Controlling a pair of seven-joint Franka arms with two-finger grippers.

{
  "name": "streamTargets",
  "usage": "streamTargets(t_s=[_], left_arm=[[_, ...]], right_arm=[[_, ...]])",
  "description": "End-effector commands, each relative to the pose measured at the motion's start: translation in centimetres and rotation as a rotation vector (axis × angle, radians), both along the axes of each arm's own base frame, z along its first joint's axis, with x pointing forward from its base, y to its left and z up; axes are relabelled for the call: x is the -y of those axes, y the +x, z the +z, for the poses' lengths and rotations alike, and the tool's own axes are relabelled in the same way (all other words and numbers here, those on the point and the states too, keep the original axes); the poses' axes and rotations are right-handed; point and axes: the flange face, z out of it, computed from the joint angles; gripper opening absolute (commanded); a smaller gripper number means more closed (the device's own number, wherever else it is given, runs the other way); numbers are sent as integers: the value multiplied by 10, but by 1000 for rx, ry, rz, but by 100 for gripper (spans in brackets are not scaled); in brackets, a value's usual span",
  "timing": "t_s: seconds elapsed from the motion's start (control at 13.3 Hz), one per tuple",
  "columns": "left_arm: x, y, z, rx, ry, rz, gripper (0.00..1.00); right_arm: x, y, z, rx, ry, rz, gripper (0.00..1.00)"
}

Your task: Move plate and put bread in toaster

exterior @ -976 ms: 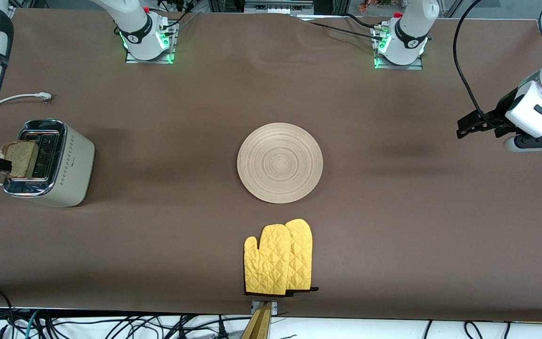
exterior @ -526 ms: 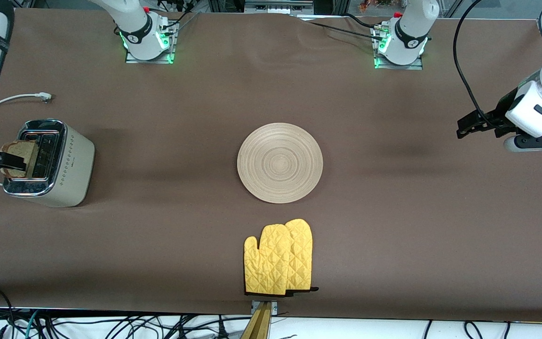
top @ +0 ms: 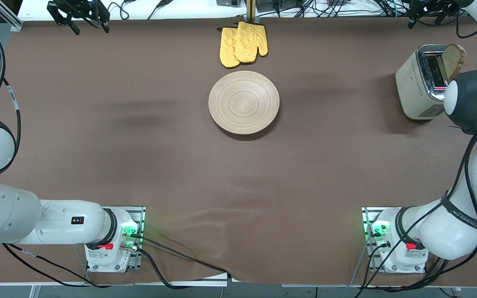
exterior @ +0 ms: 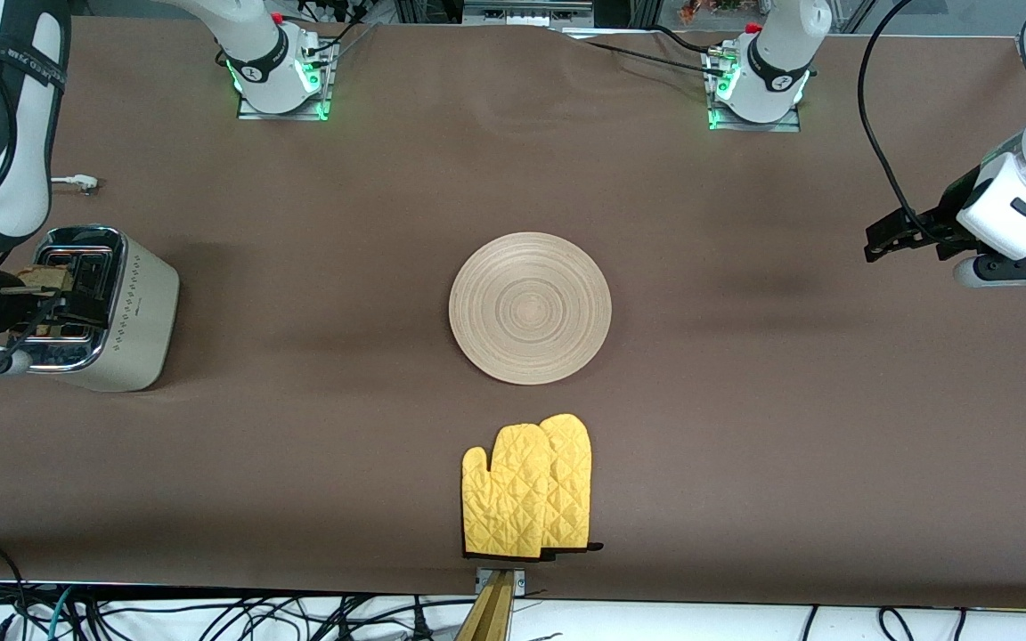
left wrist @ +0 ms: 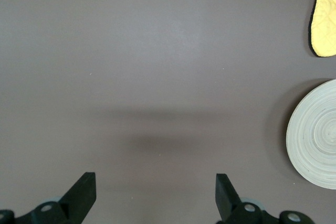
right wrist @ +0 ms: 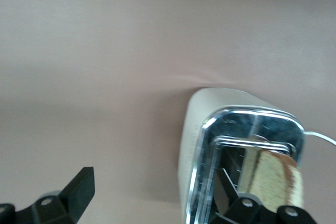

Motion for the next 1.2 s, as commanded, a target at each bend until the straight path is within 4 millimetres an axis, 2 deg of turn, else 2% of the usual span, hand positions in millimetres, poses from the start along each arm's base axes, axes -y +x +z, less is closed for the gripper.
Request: streamTargets(t_s=[0.0, 0.08, 0.3, 0.53, 0.6, 0.83, 0.9, 1.13], left_arm=[[0, -3, 9, -1, -20, 1, 100], [0, -2, 8, -2, -20, 1, 100], [-1, -2, 10, 1, -21, 2, 100], [0, -2, 10, 1, -21, 1, 100], [0, -2, 10, 1, -21, 1, 100], [4, -2, 7, -7, -21, -7, 100], [4, -1, 7, -7, -21, -7, 100], [4, -1, 8, -5, -21, -5, 100]], right_arm=[[-7, -13, 20, 11, 92, 13, 100], [-12, -17, 20, 3, 76, -3, 100], [-44, -34, 26, 9, 46, -17, 100], [-55, -57, 23, 58, 44, 25, 100], [-54, -62, 26, 69, 46, 23, 100], [-23, -79, 49, 107, 53, -23, 100], [-19, -86, 57, 110, 54, -30, 100], [-30, -95, 72, 125, 40, -16, 100]])
